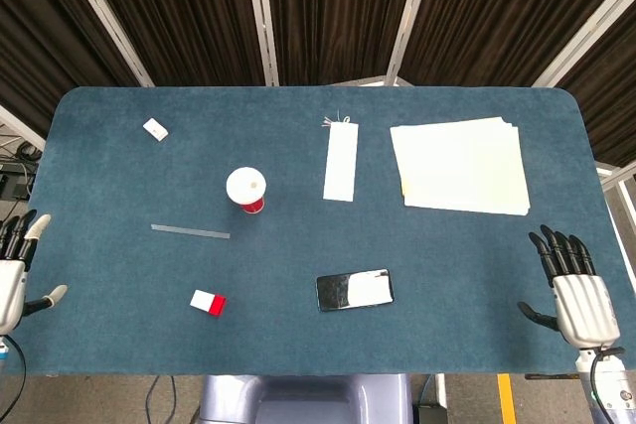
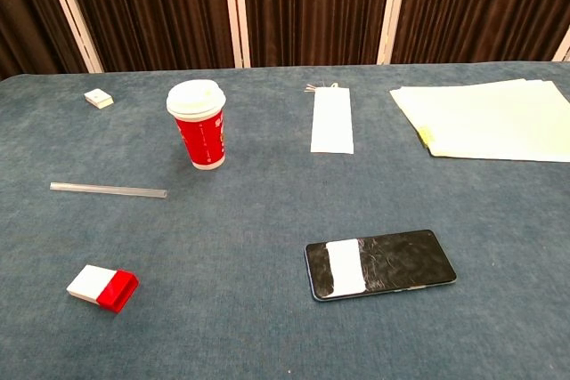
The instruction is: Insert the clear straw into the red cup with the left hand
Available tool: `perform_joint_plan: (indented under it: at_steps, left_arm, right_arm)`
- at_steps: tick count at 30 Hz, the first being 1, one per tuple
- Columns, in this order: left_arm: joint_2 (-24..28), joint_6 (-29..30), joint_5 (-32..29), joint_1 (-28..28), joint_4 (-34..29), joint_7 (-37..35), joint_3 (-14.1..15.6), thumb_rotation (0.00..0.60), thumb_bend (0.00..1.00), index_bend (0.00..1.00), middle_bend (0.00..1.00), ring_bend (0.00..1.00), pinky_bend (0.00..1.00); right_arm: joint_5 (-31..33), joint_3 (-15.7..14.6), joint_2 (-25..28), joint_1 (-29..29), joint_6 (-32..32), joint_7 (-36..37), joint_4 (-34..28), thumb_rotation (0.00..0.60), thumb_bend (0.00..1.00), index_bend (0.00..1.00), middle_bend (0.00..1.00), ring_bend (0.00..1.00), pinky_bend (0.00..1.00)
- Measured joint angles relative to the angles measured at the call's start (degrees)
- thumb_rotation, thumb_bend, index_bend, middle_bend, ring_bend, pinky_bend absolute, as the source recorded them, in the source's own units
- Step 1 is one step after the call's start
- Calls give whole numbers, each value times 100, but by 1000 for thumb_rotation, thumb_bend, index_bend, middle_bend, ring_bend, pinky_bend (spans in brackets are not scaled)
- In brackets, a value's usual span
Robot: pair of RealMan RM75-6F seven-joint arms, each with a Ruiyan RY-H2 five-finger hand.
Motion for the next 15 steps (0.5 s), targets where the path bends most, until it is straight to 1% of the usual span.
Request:
perform_joint_plan:
  at_steps: [7,15]
  left_arm:
    - [-6,10,5,6,-3,34,7,600,0,38,0,0,0]
    - [16,-7,9,16,-35,51,35,600,0,51,0,0,0]
  right_arm:
    - [72,100,-83,-51,186,24,5,600,123,0,0,0,0]
    - [50,88,-87,-74,195,38,10,600,125,0,0,0,0]
